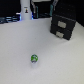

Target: Open the kcup holder, insert the kcup into the holder, and close the kcup holder

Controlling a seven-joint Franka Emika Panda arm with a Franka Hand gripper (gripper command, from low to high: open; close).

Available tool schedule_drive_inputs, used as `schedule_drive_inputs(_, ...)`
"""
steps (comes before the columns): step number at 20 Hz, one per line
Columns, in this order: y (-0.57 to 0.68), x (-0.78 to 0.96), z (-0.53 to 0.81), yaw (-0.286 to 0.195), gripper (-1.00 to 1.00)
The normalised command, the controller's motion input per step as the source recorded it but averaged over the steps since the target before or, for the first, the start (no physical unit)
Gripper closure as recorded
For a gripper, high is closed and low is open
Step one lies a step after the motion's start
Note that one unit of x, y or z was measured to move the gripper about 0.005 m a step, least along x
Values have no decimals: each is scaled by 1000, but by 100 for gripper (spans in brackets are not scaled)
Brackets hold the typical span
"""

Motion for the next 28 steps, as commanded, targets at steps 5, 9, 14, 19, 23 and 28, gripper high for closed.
schedule_drive_inputs(5, 443, -338, 140, -146, -100)
schedule_drive_inputs(9, 544, -411, 99, -163, -100)
schedule_drive_inputs(14, 617, -441, 14, -170, -100)
schedule_drive_inputs(19, 665, -425, 0, -167, -100)
schedule_drive_inputs(23, 660, -401, -28, -156, -100)
schedule_drive_inputs(28, 627, -257, -125, -161, -100)
